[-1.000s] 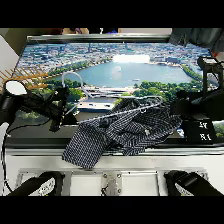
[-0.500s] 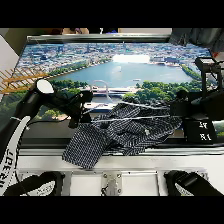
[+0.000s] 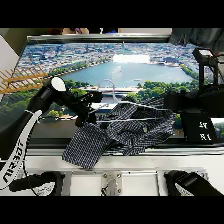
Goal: Fold the clothes and pants, and hang the long-sleeved shirts on hangers.
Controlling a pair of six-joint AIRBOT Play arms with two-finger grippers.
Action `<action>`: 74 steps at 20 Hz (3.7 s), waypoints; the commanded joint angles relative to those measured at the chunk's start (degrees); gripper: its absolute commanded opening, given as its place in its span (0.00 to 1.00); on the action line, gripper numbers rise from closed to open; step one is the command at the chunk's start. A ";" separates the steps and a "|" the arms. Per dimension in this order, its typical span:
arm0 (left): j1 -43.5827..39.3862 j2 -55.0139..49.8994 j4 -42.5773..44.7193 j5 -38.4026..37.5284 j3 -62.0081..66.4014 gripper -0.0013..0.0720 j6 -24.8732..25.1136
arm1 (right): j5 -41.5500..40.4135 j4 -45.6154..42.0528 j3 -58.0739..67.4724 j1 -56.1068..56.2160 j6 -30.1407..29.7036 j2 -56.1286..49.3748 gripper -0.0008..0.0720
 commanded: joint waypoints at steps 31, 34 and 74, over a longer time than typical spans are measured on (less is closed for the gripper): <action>14.80 16.17 0.44 -0.92 -17.40 0.04 7.93 | 17.07 28.11 14.99 6.01 -17.92 -18.40 0.97; 14.80 16.09 0.44 -1.01 -17.40 0.04 7.89 | 4.72 31.30 13.90 -9.62 -31.69 -12.96 0.80; 15.54 1.92 0.94 -7.48 -5.01 0.61 -20.39 | 17.31 70.05 -27.61 -21.07 -109.42 -3.52 0.03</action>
